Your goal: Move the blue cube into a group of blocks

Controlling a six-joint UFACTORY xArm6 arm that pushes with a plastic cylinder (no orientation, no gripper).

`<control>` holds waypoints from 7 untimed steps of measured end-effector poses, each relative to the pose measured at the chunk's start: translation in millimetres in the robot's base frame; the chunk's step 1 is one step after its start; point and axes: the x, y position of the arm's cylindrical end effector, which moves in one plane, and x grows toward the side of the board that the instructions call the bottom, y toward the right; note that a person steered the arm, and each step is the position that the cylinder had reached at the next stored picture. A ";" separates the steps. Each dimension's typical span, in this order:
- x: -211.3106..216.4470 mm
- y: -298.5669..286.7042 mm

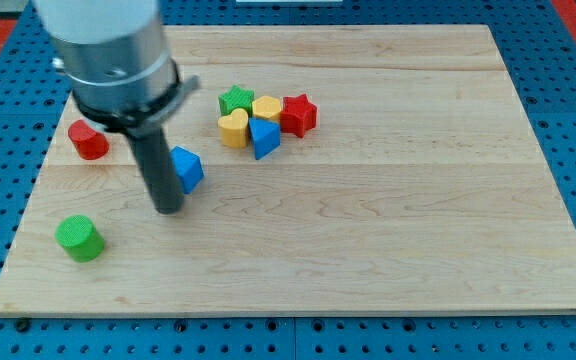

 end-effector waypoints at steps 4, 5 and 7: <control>-36.3 40.1; -33.2 56.6; 90.1 77.0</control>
